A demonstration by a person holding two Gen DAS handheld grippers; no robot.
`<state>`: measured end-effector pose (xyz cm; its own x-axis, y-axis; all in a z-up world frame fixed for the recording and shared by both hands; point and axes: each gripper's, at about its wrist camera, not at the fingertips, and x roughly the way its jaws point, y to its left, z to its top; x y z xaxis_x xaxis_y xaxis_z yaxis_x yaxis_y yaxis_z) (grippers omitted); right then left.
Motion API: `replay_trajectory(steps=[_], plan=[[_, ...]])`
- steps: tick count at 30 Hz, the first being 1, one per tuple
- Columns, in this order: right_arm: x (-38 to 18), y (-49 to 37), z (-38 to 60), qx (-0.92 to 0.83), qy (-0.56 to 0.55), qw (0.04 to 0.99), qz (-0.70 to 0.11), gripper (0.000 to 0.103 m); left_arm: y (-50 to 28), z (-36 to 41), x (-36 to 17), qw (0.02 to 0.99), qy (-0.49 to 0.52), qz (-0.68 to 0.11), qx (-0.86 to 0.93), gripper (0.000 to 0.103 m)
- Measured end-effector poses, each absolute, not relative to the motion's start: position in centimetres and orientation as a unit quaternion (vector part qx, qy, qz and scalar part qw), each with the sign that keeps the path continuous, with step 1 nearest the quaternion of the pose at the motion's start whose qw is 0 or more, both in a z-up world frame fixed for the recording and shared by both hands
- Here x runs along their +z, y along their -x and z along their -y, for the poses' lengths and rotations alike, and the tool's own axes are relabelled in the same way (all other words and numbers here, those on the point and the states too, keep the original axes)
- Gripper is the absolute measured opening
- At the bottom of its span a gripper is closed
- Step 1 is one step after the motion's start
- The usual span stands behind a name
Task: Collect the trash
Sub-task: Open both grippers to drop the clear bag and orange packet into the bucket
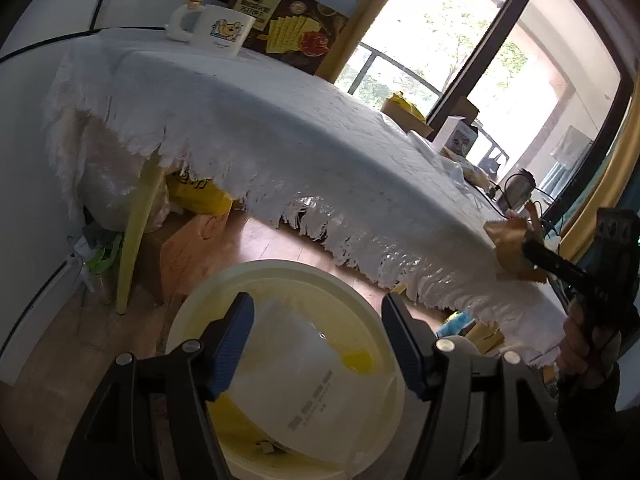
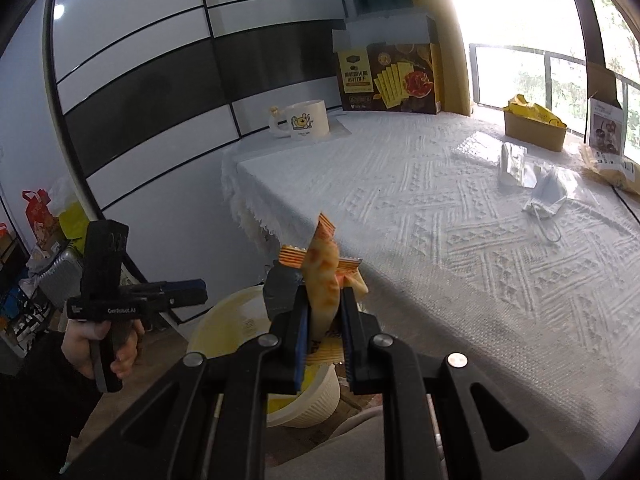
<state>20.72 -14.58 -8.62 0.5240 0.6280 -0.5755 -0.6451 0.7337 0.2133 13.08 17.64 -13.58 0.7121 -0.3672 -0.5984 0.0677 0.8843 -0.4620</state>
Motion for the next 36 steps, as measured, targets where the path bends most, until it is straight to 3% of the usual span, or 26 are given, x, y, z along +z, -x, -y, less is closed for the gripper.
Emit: replay_trajectory(steps=[17, 29, 31, 33, 36], plan=[[-10.8, -21.5, 9.2, 0.422, 0.031, 0.835, -0.353, 0.014, -8.9, -18.4, -13.0, 0.921, 0.134, -0.363, -0.053, 0.066], [-14.8, -21.9, -0.5, 0.485, 0.078, 0.767, -0.412, 0.015, -4.8, -23.9, -13.9, 0.924, 0.174, -0.34, 0.011, 0.066], [-15.5, -21.3, -2.1, 0.5, 0.096, 0.751, -0.421, 0.022, -4.5, -24.4, -14.1, 0.924, 0.177, -0.339, 0.02, 0.066], [-16.0, -20.4, -2.4, 0.504, 0.105, 0.744, -0.426, 0.058, -4.2, -24.7, -14.0, 0.925, 0.179, -0.336, 0.024, 0.066], [-16.0, -20.0, -2.2, 0.5, 0.107, 0.749, -0.422, 0.062, -4.1, -24.7, -13.6, 0.926, 0.177, -0.332, 0.026, 0.066]])
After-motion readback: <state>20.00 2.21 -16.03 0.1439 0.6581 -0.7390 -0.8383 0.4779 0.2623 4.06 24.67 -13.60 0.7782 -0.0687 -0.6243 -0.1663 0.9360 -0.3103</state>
